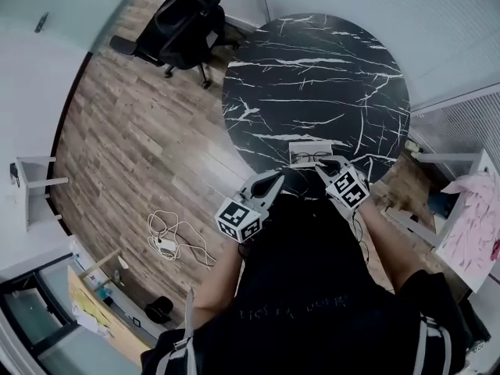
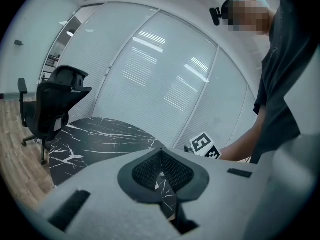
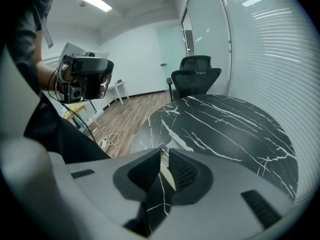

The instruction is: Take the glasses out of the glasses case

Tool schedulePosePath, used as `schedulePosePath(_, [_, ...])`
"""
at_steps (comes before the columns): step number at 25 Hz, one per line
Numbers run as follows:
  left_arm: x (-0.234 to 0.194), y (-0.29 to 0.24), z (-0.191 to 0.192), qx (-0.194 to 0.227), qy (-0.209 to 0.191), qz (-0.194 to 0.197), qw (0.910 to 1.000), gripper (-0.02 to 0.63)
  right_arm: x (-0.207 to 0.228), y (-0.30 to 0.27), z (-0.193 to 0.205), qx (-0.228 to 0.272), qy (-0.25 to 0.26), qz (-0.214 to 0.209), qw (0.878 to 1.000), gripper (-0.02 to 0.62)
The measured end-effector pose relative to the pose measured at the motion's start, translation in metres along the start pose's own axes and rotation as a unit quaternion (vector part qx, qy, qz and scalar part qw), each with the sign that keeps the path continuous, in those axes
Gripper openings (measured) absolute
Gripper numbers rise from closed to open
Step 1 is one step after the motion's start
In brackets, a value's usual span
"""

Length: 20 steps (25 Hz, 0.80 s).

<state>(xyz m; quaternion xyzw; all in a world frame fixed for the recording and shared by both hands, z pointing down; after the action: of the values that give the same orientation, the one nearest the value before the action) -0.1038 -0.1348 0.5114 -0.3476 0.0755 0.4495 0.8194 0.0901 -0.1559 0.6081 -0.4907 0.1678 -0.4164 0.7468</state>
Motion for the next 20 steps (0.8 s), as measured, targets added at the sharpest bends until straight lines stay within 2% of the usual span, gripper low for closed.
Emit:
schedulePosePath(3, [-0.002, -0.001, 0.001, -0.007, -0.007, -0.002, 0.9999, 0.018, 0.003, -0.01, 0.0, -0.018, 0.011, 0.001, 1.0, 0.034])
schedulePosePath(12, [-0.012, -0.016, 0.016, -0.034, -0.006, -0.001, 0.9994, 0.018, 0.011, -0.04, 0.002, -0.093, 0.095, 0.028, 0.991, 0.034])
schedulePosePath(16, [-0.014, -0.023, 0.022, -0.054, -0.017, 0.005, 0.9984, 0.018, 0.012, -0.053, 0.001, -0.11, 0.109, 0.022, 0.988, 0.034])
schedulePosePath(20, [-0.015, -0.025, 0.023, -0.057, -0.011, 0.007, 0.9983, 0.018, 0.013, -0.063, 0.004, -0.129, 0.123, 0.023, 0.984, 0.034])
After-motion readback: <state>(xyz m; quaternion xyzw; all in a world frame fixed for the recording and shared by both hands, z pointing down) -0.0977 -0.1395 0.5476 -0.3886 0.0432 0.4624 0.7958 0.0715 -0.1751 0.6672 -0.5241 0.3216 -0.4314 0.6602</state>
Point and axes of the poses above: the fingertips, and each gripper's own axes: y backward along the fingers, x to its right, z out of its underside, the point moved 7 cm from there along y, backward along the fingers, and after that the axes turned 15 degrees about -x, right-handed, at the moved point
